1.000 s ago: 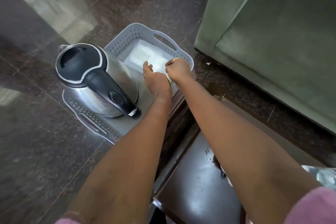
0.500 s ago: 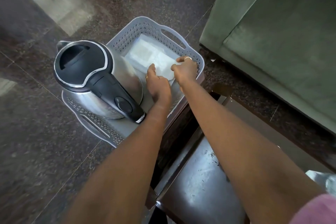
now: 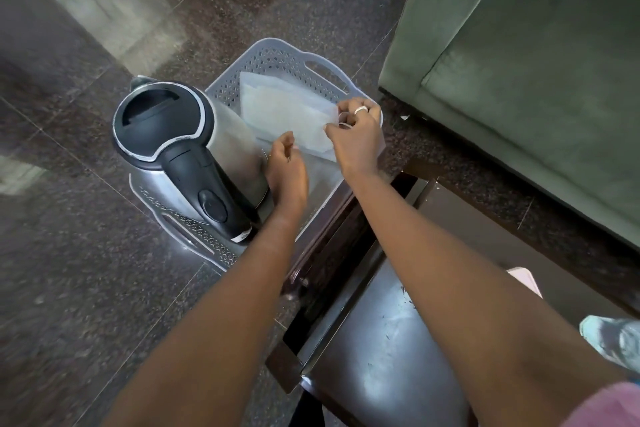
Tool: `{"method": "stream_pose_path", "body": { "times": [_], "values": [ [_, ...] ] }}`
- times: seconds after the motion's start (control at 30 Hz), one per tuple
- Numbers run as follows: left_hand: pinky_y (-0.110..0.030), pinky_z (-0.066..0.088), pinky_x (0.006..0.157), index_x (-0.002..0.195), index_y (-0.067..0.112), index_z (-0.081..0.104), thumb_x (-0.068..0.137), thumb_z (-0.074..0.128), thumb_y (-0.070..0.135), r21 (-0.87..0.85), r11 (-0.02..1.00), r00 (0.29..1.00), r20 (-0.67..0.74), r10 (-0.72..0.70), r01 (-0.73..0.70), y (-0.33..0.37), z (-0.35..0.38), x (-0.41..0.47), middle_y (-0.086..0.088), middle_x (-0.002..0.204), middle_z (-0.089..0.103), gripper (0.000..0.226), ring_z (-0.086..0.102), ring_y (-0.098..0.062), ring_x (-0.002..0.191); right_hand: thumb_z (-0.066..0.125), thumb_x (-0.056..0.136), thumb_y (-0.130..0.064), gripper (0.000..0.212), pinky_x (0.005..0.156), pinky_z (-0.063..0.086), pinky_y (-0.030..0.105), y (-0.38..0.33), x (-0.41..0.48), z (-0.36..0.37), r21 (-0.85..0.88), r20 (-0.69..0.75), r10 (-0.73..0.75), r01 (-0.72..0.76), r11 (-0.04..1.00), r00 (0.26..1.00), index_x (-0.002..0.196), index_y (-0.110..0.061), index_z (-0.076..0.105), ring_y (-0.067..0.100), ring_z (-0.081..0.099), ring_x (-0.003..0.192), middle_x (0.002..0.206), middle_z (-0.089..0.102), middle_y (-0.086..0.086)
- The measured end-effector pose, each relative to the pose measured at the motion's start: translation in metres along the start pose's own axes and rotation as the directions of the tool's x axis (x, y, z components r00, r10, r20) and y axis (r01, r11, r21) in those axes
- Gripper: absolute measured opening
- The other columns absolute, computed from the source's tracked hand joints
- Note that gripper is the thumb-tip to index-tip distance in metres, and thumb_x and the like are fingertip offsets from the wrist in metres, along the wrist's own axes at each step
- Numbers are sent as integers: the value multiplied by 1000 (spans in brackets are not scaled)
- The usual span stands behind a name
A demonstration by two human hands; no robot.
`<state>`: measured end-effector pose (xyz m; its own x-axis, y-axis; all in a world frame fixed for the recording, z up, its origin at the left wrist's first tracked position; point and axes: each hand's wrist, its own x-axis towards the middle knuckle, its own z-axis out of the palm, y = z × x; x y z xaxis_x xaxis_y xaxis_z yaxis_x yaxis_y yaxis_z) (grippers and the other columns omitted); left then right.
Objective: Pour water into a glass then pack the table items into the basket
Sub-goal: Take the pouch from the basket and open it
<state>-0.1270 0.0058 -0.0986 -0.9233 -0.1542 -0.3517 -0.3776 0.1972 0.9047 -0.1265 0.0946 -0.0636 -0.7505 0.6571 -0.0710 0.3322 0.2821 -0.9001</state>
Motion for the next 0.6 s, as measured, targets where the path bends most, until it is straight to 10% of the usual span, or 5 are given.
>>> {"method": "stream_pose_path", "body": {
  "times": [0.23, 0.6],
  "values": [
    [-40, 45, 103, 96, 25, 59, 88, 31, 63, -277, 956, 995, 43, -85, 94, 48, 12, -36, -3, 100, 66, 48, 63, -15, 102, 64, 72, 12, 15, 80, 52, 23, 1, -29, -49, 24, -52, -284, 286, 958, 957, 83, 4, 68, 16, 58, 82, 105, 64, 17],
    [-42, 51, 80, 85, 9, 64, 91, 51, 36, -335, 941, 993, 121, -7, 47, 77, 70, -134, -11, 82, 65, 30, 61, -23, 77, 68, 69, 6, 8, 78, 52, 26, 21, -67, -168, -64, -97, -518, 515, 855, 850, 77, 5, 67, 22, 64, 91, 104, 64, 21]
  ]
}}
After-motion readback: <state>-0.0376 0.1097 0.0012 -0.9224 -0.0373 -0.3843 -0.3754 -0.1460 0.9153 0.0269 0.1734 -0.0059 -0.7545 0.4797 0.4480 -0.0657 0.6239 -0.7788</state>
